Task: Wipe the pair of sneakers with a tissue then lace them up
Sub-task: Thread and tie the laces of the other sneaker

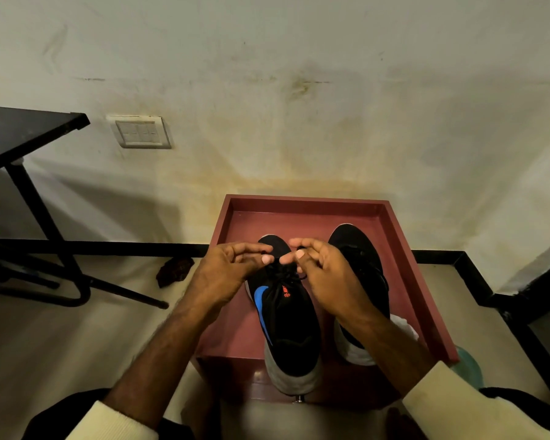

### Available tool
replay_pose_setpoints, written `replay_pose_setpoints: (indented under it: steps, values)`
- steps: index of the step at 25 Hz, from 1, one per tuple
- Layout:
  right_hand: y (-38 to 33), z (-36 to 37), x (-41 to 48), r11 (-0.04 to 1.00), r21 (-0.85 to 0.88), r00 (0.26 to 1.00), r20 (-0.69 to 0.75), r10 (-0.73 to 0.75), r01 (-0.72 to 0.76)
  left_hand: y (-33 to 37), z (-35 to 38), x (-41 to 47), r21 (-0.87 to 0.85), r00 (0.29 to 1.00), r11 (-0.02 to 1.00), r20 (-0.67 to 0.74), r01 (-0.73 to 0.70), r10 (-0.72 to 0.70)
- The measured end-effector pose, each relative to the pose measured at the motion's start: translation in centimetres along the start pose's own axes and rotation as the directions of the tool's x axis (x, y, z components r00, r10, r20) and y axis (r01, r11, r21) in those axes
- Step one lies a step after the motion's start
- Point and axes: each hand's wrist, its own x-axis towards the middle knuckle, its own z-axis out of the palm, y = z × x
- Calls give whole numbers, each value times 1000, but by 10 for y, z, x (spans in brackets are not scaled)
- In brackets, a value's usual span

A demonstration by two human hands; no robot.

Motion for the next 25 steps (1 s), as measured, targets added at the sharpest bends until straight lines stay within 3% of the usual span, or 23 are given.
replay_pose_setpoints:
  steps: [4, 7, 9, 11, 13, 16, 20, 25]
  values:
    - [1, 7, -4, 967, -216, 987, -55, -148, 133, -6, -7, 5, 266, 994, 959, -12, -103, 110]
    - [5, 9, -3, 859, -467, 943, -136, -304, 209, -6, -7, 5, 253, 993, 960, 42, -118, 111]
    - [3, 8, -2, 825, -515, 935, -117, -336, 232, -4, -5, 4, 203, 992, 973, 87, -113, 97]
    - [1, 8, -3, 874, -416, 952, -53, -300, 252, -4, -4, 5, 107, 991, 991, 108, -86, 74]
    - [-1, 9, -4, 965, -201, 982, -46, -181, 168, -3, -2, 6, 8, 994, 999, 105, -43, 42]
    - [-1, 5, -1, 997, -22, 995, -63, -72, 71, -2, 0, 5, -59, 996, 998, 85, -4, 9]
    - [-4, -1, 0, 989, -81, 990, 81, -114, 120, -3, 1, 5, -62, 998, 998, 56, -12, 16]
    - [-6, -3, -4, 967, -172, 980, 103, -170, 186, -5, 4, 7, -15, 998, 999, 50, -31, 32]
